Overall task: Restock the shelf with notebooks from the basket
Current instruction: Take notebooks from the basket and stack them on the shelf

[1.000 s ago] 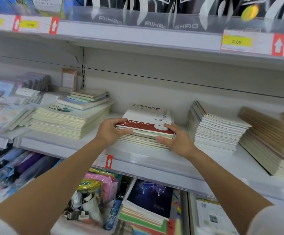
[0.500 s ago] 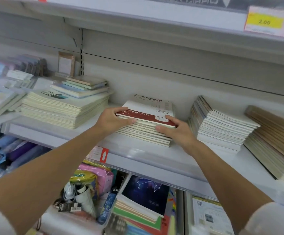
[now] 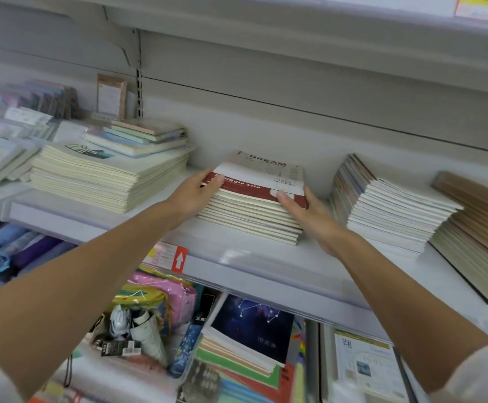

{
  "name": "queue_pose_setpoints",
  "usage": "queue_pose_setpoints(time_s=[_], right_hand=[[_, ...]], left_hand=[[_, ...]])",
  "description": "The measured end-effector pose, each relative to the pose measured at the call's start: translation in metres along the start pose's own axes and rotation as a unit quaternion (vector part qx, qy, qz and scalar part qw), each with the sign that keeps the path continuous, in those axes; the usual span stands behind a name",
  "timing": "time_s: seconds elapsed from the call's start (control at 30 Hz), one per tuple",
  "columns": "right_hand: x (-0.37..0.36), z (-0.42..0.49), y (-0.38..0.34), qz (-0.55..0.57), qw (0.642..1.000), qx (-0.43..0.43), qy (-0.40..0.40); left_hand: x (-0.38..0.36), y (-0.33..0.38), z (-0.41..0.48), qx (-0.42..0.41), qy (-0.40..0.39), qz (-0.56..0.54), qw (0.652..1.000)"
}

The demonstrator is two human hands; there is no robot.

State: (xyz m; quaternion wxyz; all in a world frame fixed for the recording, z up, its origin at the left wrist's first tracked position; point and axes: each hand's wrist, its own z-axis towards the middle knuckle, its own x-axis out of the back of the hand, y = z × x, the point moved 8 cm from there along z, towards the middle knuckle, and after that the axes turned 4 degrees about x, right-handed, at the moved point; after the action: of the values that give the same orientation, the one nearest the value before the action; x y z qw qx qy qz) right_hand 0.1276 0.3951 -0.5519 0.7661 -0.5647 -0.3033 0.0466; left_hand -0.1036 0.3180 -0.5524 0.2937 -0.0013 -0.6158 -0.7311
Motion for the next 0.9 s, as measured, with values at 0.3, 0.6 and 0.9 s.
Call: queue_pose_setpoints(time_s=[0.3,0.6,0.9], right_hand=[[0.003,-0.003,-0.007,-0.161,0.985,0.059,0.019],[0.005,-0.012,-0.027,-0.381,0.923,0.034,0.023],[-0.113,-0.097,-0.128,-0.361,0.884,0.295,0.04]], left_hand=[[0.005,0.002,0.003,-0.054,-0.03,0.094,0.994],[0.009,0.011,-0.006,0.015,-0.034,0.162,0.986],[0.097,0.033,-0.124,0.023,0.215,0.142,0.966]])
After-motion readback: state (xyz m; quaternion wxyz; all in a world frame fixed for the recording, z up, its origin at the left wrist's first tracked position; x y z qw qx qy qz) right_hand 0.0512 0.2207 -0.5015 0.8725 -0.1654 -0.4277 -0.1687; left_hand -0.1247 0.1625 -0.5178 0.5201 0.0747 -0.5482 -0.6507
